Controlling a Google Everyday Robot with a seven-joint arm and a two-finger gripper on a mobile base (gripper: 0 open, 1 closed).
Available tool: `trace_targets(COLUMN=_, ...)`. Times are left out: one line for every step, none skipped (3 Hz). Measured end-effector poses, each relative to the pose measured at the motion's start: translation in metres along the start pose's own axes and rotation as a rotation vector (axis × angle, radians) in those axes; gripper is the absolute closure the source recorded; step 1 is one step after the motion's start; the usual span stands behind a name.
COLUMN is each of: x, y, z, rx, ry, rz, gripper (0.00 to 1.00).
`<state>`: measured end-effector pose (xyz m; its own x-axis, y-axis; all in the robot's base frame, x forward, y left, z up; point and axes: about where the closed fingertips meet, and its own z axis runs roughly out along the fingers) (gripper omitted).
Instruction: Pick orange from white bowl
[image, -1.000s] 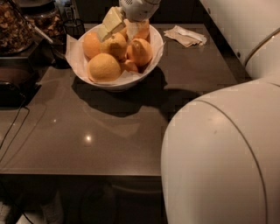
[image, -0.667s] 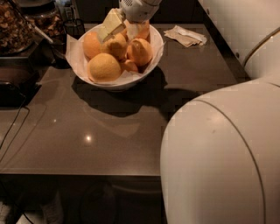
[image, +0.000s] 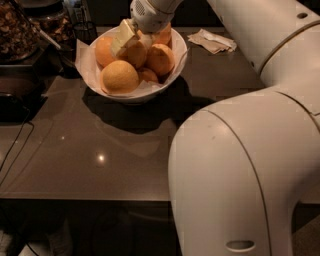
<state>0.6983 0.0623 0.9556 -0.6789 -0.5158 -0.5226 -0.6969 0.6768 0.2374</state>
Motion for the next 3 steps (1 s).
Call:
trace_targets(x=0.0011, y=-0.0005, z=0.0060, rx=-0.010, ry=0.013, rz=0.004, gripper=0.40)
trace_targets(x=0.0014, y=-0.0011, z=0.0077, rx=-0.013, ry=0.022, rz=0.006, gripper=0.59)
trace_targets(x=0.0014, y=-0.0011, z=0.0077, rx=-0.013, ry=0.022, rz=0.006, gripper=0.82)
